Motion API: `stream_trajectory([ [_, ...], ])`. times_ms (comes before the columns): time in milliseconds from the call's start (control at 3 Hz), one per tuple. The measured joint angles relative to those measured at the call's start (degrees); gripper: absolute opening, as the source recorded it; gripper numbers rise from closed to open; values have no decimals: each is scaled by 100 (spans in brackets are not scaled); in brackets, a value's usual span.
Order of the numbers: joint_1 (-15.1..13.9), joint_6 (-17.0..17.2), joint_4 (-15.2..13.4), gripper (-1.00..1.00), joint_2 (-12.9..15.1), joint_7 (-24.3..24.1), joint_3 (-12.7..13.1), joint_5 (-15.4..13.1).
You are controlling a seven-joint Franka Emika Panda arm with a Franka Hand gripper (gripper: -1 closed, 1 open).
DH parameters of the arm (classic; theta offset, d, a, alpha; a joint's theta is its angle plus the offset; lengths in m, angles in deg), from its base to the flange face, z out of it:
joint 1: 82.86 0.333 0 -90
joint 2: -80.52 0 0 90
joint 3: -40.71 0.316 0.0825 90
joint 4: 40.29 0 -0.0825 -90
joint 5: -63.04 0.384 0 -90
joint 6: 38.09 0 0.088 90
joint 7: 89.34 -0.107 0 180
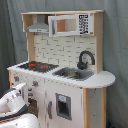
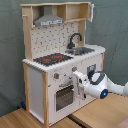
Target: Play with the kitchen
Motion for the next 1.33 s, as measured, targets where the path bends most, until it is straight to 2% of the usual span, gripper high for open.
stream_trajectory([
  [333, 0, -4, 0, 100, 0, 1, 0, 0],
  [667, 0, -8, 1, -100, 0, 2, -1, 0],
  [1000, 438, 397, -147, -100, 45, -51, 21, 3],
  [1333, 710, 907, -168, -100, 117, -145, 142, 4],
])
